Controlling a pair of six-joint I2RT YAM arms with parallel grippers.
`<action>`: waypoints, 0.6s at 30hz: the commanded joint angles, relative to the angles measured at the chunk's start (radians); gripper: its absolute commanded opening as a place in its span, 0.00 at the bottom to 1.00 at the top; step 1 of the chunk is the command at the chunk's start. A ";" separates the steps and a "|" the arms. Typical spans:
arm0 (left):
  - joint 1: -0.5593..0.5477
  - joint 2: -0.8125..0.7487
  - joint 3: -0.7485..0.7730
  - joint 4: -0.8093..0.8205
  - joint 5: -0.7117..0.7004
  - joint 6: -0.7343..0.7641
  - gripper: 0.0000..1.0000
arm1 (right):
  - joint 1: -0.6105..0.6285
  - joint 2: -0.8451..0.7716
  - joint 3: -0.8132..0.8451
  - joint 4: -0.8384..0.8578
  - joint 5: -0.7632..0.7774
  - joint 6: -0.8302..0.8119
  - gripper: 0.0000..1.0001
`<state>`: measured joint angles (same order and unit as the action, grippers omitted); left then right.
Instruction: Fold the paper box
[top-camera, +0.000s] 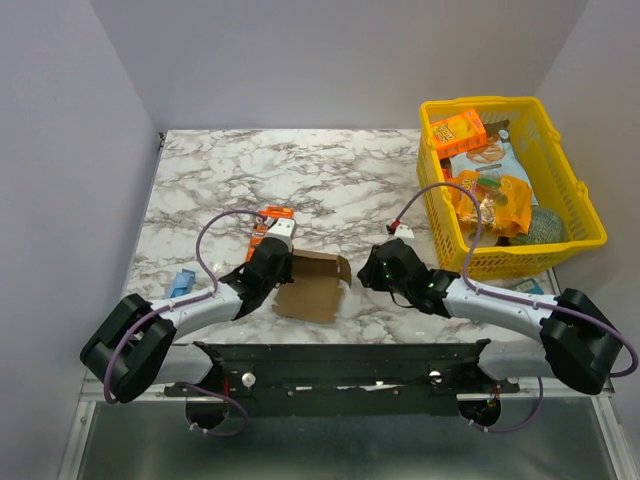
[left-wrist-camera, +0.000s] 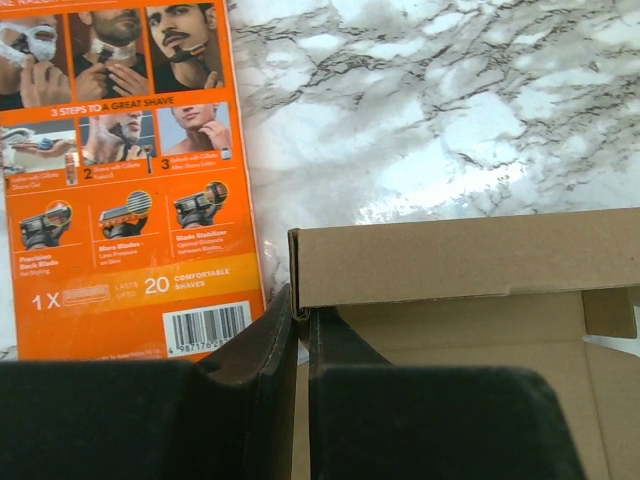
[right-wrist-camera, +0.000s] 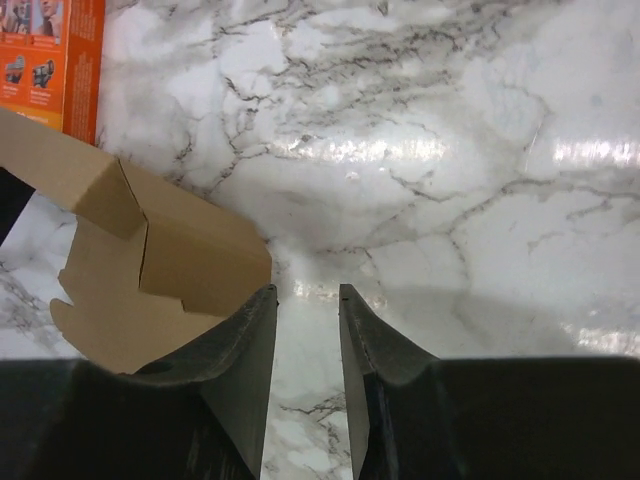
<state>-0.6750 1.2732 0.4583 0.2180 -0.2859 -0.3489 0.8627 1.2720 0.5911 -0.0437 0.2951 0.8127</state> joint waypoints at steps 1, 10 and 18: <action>0.006 -0.023 -0.021 0.043 0.088 -0.005 0.00 | -0.045 -0.010 -0.014 0.145 -0.126 -0.196 0.39; 0.008 -0.012 -0.015 0.037 0.080 -0.005 0.00 | -0.045 0.024 -0.033 0.340 -0.382 -0.379 0.39; 0.008 -0.011 -0.013 0.037 0.086 -0.009 0.00 | -0.045 0.076 -0.037 0.399 -0.410 -0.380 0.39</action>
<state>-0.6685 1.2678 0.4496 0.2375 -0.2264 -0.3489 0.8162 1.3106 0.5644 0.2844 -0.0628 0.4698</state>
